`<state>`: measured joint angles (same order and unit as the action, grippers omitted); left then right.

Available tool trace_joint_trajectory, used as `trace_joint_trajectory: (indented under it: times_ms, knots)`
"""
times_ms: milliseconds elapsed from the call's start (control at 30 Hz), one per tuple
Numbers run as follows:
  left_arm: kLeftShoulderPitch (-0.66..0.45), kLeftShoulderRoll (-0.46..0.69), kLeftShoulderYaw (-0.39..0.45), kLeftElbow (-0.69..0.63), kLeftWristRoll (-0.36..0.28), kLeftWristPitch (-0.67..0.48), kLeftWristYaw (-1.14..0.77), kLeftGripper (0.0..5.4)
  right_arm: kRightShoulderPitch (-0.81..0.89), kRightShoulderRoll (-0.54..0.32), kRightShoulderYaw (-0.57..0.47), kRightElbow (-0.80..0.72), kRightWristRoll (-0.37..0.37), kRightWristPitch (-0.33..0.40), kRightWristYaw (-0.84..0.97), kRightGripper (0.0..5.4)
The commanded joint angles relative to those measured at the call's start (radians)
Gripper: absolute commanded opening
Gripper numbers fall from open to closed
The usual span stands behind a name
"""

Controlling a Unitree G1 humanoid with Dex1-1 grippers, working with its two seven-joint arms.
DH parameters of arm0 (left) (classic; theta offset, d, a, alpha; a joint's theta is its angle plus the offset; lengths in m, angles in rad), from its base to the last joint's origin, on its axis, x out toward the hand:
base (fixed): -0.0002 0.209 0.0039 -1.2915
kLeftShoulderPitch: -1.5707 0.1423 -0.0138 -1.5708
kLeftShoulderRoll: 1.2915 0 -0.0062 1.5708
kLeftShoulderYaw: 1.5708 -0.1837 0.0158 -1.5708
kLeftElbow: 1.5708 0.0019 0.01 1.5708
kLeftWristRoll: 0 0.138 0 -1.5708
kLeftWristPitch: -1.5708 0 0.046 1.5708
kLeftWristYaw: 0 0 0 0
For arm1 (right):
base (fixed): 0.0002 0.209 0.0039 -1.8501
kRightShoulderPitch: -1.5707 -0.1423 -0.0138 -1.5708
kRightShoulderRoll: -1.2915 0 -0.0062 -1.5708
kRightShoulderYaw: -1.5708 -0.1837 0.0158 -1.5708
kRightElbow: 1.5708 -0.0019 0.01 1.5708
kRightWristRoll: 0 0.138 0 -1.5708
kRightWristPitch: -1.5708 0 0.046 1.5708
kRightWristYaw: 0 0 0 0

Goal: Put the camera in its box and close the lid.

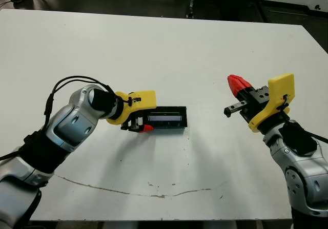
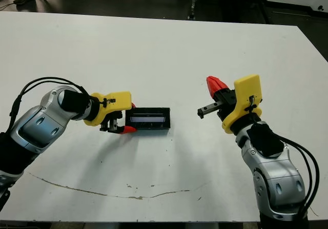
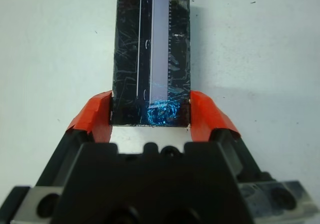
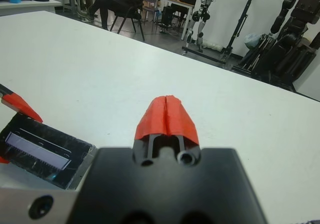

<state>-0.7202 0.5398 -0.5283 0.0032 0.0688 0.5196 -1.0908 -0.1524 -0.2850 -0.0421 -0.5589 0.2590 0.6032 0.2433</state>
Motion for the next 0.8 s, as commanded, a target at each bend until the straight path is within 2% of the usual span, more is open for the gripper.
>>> trace_joint_trajectory:
  times_ms: [33, 133, 333, 533, 800]
  knots:
    - [-0.129, -0.023, 0.057, 0.111, -0.024, -0.060, -0.030, 3.22, 0.009, -0.011, -0.004, 0.008, -0.007, -0.013, 0.005, 0.00]
    - [-0.184, -0.031, 0.069, 0.220, -0.031, -0.132, -0.064, 3.21, 0.008, -0.009, -0.002, 0.007, -0.005, -0.007, 0.004, 0.00]
    - [-0.218, -0.037, 0.058, 0.316, -0.018, -0.200, -0.117, 3.20, 0.010, -0.003, -0.006, 0.008, 0.004, -0.006, 0.002, 0.00]
    - [-0.272, -0.065, 0.058, 0.504, -0.049, -0.290, -0.247, 3.20, 0.010, -0.005, -0.005, 0.006, 0.001, -0.001, 0.000, 0.00]
    - [-0.332, -0.107, 0.060, 0.700, -0.018, -0.374, -0.315, 3.18, 0.011, -0.001, -0.007, 0.007, 0.002, -0.001, -0.003, 0.00]
